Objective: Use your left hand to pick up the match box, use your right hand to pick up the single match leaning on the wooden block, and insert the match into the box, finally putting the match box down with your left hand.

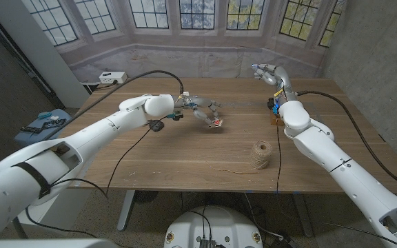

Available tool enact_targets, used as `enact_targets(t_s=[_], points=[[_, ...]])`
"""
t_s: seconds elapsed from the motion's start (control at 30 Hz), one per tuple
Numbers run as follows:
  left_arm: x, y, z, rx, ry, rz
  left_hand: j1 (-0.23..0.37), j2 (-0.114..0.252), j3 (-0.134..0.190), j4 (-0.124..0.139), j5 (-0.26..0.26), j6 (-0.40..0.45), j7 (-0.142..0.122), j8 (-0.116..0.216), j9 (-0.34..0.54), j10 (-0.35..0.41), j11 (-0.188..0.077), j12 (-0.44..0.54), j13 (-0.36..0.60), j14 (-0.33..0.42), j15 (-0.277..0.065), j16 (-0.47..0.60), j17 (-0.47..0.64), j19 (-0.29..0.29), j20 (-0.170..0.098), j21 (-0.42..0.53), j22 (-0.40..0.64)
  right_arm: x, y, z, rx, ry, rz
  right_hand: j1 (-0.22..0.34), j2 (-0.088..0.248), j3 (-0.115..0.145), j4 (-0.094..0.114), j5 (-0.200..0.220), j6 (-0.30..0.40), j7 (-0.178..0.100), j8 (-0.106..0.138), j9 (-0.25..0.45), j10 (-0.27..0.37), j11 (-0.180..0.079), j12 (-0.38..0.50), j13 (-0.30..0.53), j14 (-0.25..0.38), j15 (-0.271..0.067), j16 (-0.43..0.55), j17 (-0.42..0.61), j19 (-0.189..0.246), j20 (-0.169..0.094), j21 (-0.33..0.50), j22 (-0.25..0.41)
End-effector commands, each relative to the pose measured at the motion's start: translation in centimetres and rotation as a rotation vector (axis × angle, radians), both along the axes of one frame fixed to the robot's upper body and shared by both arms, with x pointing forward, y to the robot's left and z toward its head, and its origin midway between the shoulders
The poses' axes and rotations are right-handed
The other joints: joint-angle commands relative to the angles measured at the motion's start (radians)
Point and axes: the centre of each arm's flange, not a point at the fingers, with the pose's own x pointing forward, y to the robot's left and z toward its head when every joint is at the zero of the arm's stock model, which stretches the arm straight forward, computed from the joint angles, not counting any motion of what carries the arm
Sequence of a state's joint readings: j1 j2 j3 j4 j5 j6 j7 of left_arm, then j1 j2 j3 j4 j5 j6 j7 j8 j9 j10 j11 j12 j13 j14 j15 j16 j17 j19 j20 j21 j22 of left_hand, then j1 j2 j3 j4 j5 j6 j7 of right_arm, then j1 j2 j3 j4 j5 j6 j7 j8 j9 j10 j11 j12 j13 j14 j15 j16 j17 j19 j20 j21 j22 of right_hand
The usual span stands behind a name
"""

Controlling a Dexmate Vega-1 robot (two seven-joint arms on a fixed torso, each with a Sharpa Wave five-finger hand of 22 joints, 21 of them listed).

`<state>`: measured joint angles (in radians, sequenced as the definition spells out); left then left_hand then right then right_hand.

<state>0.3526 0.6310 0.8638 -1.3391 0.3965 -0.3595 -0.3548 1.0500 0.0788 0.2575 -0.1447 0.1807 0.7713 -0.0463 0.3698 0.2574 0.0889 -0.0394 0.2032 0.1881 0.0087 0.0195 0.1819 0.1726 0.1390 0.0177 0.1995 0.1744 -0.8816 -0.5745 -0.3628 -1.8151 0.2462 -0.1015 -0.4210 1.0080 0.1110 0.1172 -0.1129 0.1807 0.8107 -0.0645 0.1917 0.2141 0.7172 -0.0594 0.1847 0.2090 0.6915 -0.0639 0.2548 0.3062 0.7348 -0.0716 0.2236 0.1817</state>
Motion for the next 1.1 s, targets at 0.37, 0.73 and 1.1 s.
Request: enact_targets(t_s=[0.37, 0.73, 1.1], points=[[-0.4, 1.7, 0.0, 0.065, -0.060, 0.046, -0.005, 0.002, -0.002, -0.004, -0.002, -0.006, 0.001, -0.004, 0.002, 0.003, -0.002, 0.000, 0.005, -0.009, 0.004, -0.001, 0.002, -0.002, 0.004, -0.001, 0.004, 1.1, 0.6, -0.9, 0.036, 0.006, 0.018, -0.004, 0.004, 0.002, -0.004, -0.001, -0.005, 0.000, 0.006, -0.001, -0.005, -0.001, 0.005, 0.002, -0.001, -0.102, 0.001, 0.001, -0.005, -0.035, -0.005, 0.003], [-0.4, 2.4, 0.1, 0.090, -0.081, 0.064, -0.006, 0.001, -0.003, -0.004, -0.002, -0.004, 0.000, -0.004, 0.001, -0.011, 0.000, -0.004, 0.005, -0.031, 0.010, -0.007, 0.002, -0.010, 0.004, -0.003, 0.004, 1.6, 0.8, -1.2, 0.055, 0.010, 0.021, -0.003, 0.005, 0.002, -0.007, -0.001, -0.005, 0.001, 0.007, -0.002, -0.006, 0.001, 0.006, 0.001, -0.002, -0.100, 0.001, 0.000, -0.006, -0.035, -0.004, 0.003], [-0.5, 2.8, 0.1, 0.167, -0.124, 0.087, -0.007, 0.000, -0.003, -0.004, -0.002, -0.007, -0.003, -0.006, 0.000, -0.020, 0.000, -0.006, 0.006, -0.038, 0.012, -0.007, 0.002, -0.015, 0.005, -0.004, 0.004, 2.3, 1.2, -1.5, 0.074, 0.012, 0.040, -0.003, 0.007, 0.003, -0.009, 0.000, -0.006, 0.001, 0.008, -0.002, -0.007, -0.001, 0.007, 0.000, -0.003, -0.101, 0.002, 0.000, -0.007, -0.035, -0.004, 0.003]])
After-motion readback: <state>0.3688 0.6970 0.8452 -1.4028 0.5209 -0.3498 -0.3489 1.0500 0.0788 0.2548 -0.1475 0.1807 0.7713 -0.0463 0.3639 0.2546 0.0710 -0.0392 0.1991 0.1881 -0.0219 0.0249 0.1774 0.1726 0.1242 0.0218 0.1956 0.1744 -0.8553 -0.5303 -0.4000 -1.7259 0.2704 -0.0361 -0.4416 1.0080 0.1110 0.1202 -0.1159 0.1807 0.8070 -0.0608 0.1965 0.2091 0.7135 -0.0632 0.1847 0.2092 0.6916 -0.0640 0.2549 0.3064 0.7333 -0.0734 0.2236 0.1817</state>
